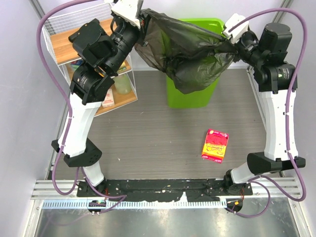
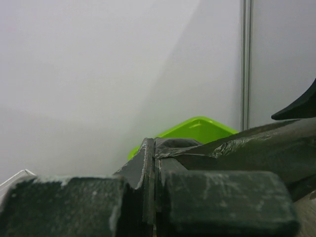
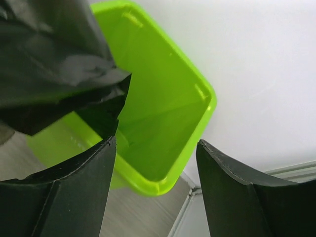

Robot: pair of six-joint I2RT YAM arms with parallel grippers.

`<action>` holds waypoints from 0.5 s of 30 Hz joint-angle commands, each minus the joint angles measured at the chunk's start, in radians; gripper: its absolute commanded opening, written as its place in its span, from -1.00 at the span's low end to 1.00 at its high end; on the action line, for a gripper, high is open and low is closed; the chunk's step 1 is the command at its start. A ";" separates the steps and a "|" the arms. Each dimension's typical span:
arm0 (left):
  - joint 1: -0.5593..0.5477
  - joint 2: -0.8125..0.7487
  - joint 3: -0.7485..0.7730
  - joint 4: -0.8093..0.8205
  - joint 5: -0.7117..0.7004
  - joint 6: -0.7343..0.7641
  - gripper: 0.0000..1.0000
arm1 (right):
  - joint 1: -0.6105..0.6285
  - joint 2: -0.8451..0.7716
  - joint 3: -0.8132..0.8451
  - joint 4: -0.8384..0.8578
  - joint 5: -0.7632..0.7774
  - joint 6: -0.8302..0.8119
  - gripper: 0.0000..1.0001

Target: Put the trash bags into the trash bin

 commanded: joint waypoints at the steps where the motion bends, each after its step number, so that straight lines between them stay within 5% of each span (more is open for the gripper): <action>1: 0.006 -0.043 0.005 0.055 -0.015 0.017 -1.00 | 0.003 0.047 -0.040 -0.161 0.002 -0.136 0.41; 15: 0.006 -0.041 0.001 0.034 -0.017 0.023 -1.00 | 0.001 0.279 0.175 -0.367 -0.032 -0.269 0.43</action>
